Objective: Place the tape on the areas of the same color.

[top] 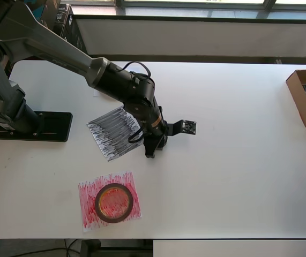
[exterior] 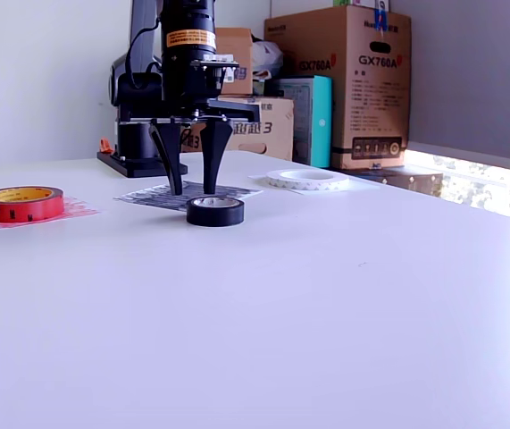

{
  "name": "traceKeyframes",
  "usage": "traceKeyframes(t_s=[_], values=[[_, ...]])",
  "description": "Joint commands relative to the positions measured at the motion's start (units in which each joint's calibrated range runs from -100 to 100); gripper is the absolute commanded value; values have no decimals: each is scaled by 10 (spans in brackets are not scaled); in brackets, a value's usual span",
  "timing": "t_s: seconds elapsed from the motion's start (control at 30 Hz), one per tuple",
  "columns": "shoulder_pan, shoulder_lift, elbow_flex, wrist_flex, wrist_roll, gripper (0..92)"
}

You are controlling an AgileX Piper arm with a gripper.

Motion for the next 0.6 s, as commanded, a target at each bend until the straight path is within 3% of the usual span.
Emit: traceKeyframes(t_s=[0.0, 0.57], values=[[4, 0, 1, 0, -5, 429], [5, 19, -2, 0, -5, 429]])
